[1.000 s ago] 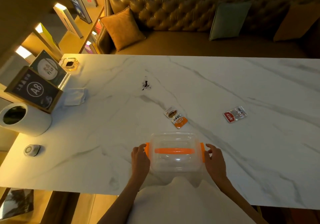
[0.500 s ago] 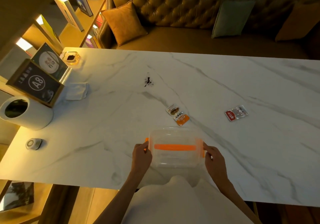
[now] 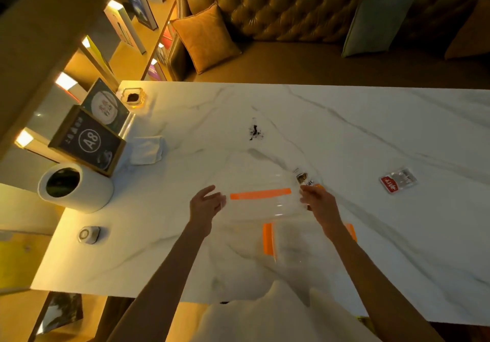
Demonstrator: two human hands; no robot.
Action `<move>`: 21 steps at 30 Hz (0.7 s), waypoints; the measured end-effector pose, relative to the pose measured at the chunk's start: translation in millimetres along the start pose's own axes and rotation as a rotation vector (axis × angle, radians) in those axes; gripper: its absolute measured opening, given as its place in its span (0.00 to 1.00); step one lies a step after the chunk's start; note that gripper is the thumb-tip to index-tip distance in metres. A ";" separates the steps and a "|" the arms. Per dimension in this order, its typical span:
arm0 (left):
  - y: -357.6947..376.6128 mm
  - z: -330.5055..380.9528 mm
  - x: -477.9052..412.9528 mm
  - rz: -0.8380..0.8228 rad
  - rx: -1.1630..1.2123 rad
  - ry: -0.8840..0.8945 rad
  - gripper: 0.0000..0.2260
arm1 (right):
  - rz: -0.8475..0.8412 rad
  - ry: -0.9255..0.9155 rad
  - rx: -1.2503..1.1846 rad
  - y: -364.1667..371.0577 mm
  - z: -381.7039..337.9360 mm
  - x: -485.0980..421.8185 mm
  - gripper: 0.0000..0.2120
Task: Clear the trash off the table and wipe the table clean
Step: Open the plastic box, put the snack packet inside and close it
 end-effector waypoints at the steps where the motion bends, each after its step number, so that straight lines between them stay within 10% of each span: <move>1: -6.2 -2.6 -12.7 0.041 -0.046 -0.012 0.17 | -0.010 0.012 0.072 9.1 6.5 -10.2 0.11; 7: -44.4 -30.0 -81.9 0.191 -0.501 -0.070 0.20 | -0.213 0.109 0.491 76.6 47.7 -58.5 0.19; 15: -45.3 -72.5 -107.8 -0.028 -1.036 -0.064 0.29 | -0.595 0.345 0.774 122.1 97.1 -75.8 0.34; 21: -16.7 -40.1 -108.3 0.021 -1.780 0.138 0.22 | -0.632 0.070 1.090 113.6 85.9 -90.3 0.19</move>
Point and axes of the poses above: each hand's wrist, its own x-axis away from the middle knuckle, its own y-axis out of the palm, z = x × y, the point moved 10 cm from there along -x, towards the middle knuckle, and after that the axes turned 5 degrees about -y, right-handed, at the moved point
